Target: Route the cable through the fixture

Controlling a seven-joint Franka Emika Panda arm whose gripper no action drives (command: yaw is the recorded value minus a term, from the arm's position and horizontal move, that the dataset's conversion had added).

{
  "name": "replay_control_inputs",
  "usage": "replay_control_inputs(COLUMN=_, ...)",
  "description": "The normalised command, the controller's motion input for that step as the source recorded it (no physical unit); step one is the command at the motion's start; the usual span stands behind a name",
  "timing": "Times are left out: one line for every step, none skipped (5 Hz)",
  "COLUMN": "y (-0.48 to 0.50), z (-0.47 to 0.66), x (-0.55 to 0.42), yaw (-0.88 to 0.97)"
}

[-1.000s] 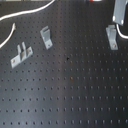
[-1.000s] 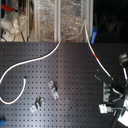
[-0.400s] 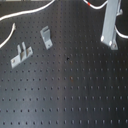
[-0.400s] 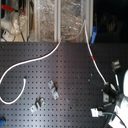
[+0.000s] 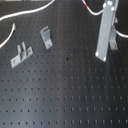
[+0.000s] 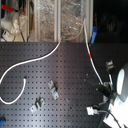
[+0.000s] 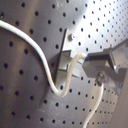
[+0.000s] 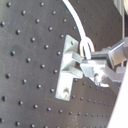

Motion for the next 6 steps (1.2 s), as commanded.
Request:
replay_control_inputs(y=0.385, z=-0.22, x=-0.124, yaw=0.01)
replay_control_inputs(y=0.229, z=-0.37, x=-0.171, yaw=0.15)
replay_control_inputs(y=0.158, z=-0.4, x=-0.145, yaw=0.2)
replay_control_inputs(y=0.104, z=-0.34, x=-0.153, yaw=0.24)
replay_control_inputs(y=0.054, z=-0.23, x=-0.123, yaw=0.15)
replay_control_inputs(y=0.058, z=-0.08, x=-0.085, yaw=0.83)
